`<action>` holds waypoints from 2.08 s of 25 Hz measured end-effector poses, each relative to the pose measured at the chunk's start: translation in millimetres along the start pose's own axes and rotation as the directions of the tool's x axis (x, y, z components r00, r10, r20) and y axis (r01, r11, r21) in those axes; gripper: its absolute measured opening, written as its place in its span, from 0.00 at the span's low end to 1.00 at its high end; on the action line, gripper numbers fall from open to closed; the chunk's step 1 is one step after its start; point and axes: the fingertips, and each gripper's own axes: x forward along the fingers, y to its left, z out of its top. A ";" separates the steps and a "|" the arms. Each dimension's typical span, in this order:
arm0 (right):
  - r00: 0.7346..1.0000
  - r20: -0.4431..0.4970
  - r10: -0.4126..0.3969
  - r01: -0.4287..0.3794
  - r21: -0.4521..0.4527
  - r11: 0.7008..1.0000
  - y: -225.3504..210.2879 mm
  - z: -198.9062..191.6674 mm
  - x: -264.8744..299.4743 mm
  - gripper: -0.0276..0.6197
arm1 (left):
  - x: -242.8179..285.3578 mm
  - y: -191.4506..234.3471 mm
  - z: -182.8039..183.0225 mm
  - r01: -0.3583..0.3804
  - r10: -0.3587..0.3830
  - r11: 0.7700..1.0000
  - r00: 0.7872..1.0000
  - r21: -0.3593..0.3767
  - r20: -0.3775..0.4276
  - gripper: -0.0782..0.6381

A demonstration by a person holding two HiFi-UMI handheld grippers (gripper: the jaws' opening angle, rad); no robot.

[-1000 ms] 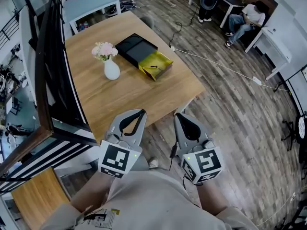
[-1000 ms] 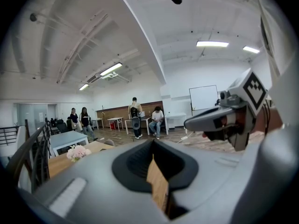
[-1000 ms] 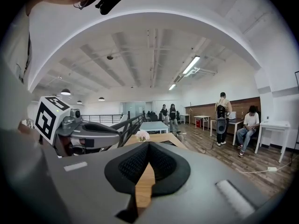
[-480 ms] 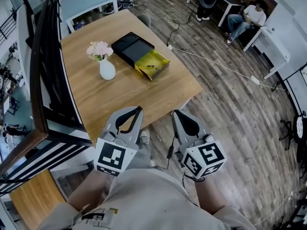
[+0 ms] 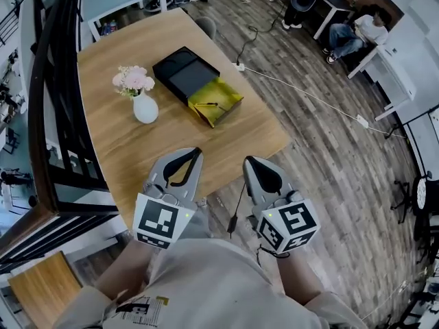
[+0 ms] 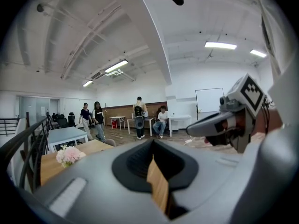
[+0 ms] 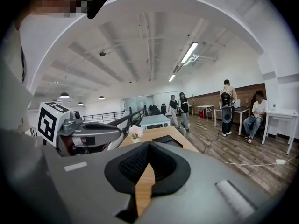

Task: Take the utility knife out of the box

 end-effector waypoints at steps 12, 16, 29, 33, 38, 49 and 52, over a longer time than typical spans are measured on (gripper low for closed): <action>0.997 -0.074 -0.001 -0.006 -0.086 0.996 -42.0 56.0 137.7 0.05 | 84.1 110.4 16.3 -0.024 0.024 1.000 1.000 -0.017 -0.019 0.11; 0.996 -0.091 0.011 -0.020 -0.105 0.994 -48.2 63.2 170.9 0.05 | 96.0 135.5 7.3 -0.043 0.042 0.998 0.999 -0.052 -0.030 0.11; 0.993 -0.114 0.041 -0.055 -0.121 0.991 -66.7 70.3 205.6 0.05 | 117.1 159.8 -2.7 -0.067 0.062 0.994 0.996 -0.082 -0.065 0.11; 0.993 -0.096 0.073 -0.084 -0.118 0.989 -78.0 74.3 203.8 0.05 | 124.7 154.0 -1.2 -0.091 0.085 0.994 0.993 -0.066 -0.088 0.11; 0.984 -0.072 0.160 -0.168 -0.118 0.979 -93.0 79.1 205.3 0.05 | 134.9 147.6 7.2 -0.156 0.148 0.985 0.983 -0.074 -0.105 0.11; 0.961 -0.049 0.274 -0.278 -0.129 0.952 -101.8 85.4 205.9 0.05 | 151.4 136.2 16.9 -0.192 0.184 0.978 0.978 -0.080 -0.100 0.11; 0.950 -0.042 0.308 -0.311 -0.143 0.940 -99.8 88.2 207.8 0.05 | 154.7 140.2 17.2 -0.202 0.194 0.977 0.976 -0.072 -0.101 0.11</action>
